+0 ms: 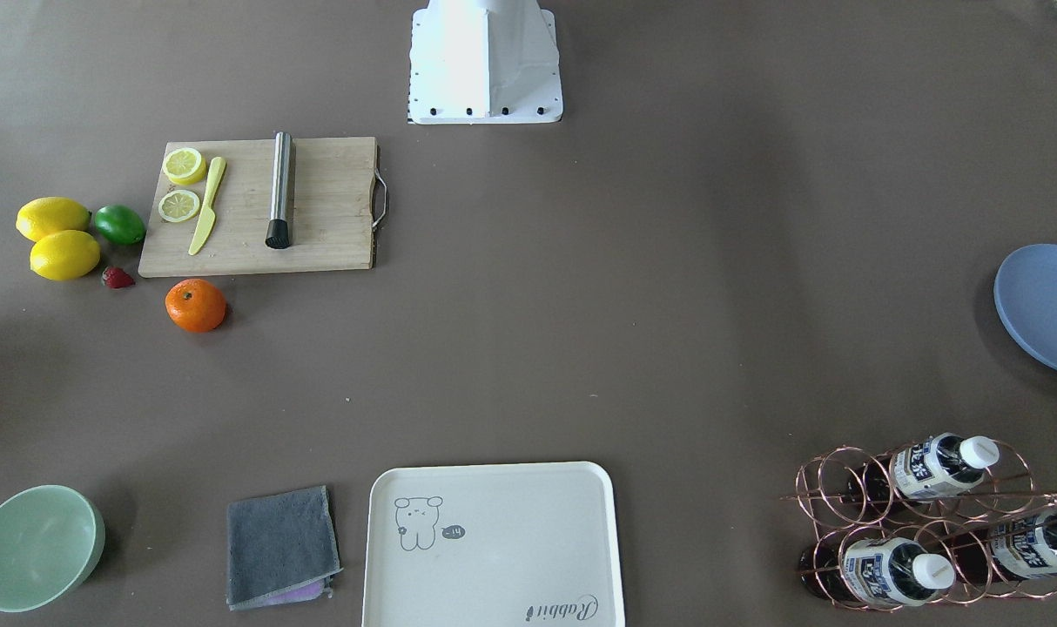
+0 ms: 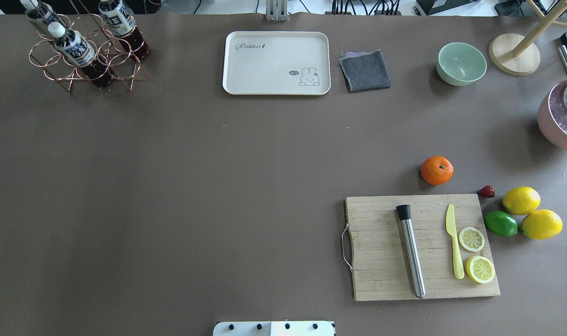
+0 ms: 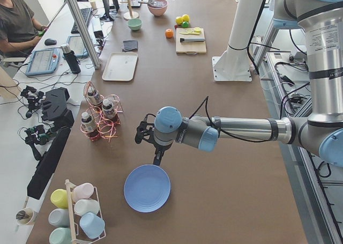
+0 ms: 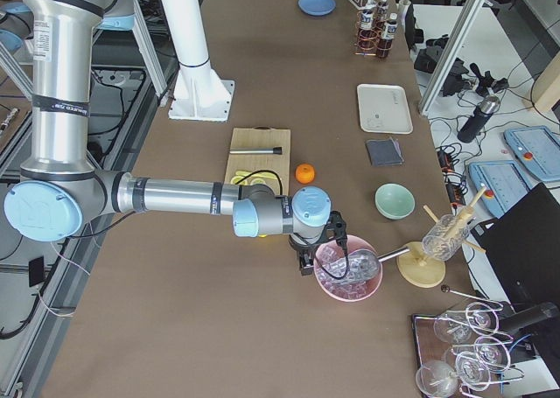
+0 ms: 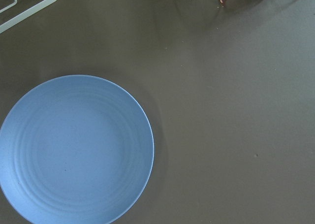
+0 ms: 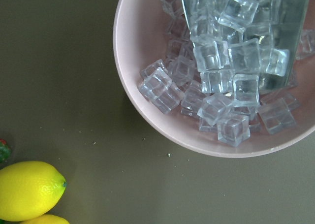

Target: Pick orange to plate

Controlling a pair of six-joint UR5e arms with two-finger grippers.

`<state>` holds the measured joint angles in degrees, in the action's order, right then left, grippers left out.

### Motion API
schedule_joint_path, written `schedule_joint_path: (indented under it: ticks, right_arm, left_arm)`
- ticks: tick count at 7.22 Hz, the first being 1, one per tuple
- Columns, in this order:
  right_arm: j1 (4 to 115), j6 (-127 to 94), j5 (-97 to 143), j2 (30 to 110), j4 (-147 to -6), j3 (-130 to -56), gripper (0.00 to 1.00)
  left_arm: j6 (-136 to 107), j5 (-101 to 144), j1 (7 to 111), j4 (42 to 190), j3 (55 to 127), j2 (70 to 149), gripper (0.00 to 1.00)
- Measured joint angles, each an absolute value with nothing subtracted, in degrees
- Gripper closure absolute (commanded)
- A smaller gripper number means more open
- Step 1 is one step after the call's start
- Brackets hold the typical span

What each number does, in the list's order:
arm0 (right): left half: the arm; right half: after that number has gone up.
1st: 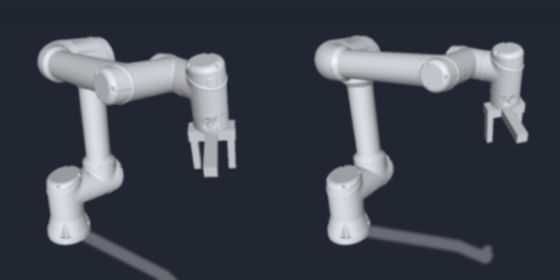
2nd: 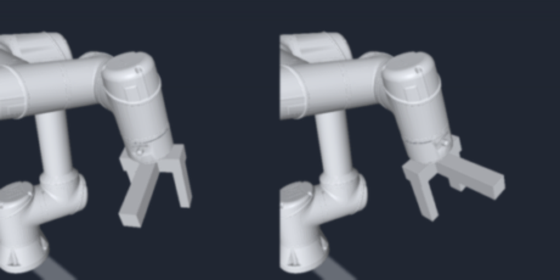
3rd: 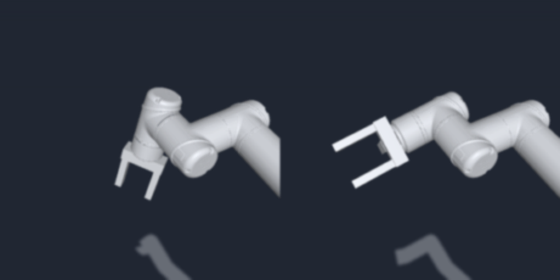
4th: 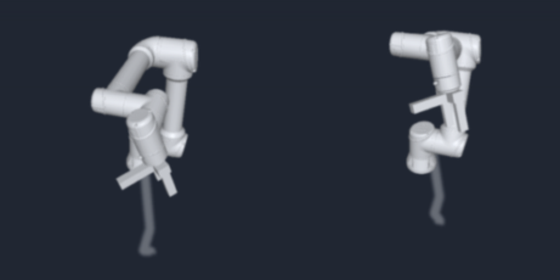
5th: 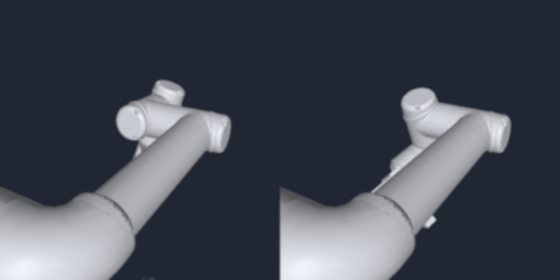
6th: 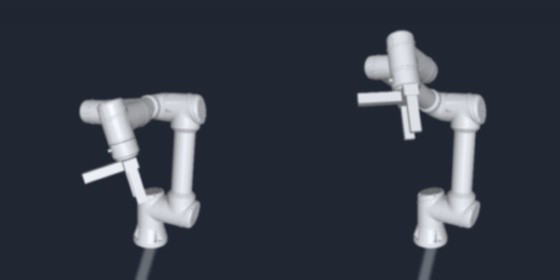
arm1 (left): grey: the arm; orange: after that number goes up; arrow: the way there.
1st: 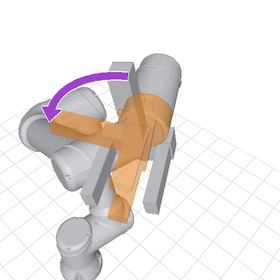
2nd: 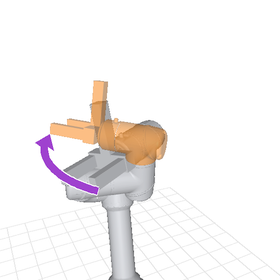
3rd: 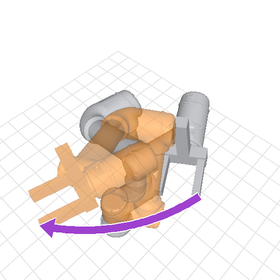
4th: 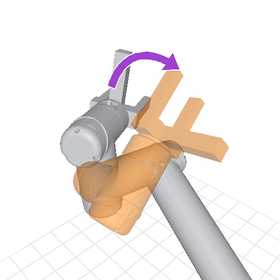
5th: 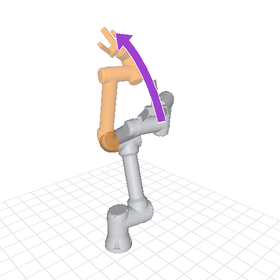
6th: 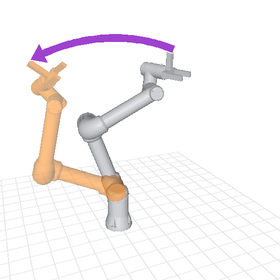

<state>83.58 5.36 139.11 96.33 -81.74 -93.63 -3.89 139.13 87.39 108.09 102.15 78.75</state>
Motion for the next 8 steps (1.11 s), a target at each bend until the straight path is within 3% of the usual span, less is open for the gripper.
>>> schedule_joint_path:
  ticks: [8]
  right_arm:
    - [83.58, 5.28, 138.65, 96.46, -81.80, -93.19, 0.00]
  left_arm:
    - [-4.53, 132.98, 87.74, 108.06, 102.63, 78.73, 0.03]
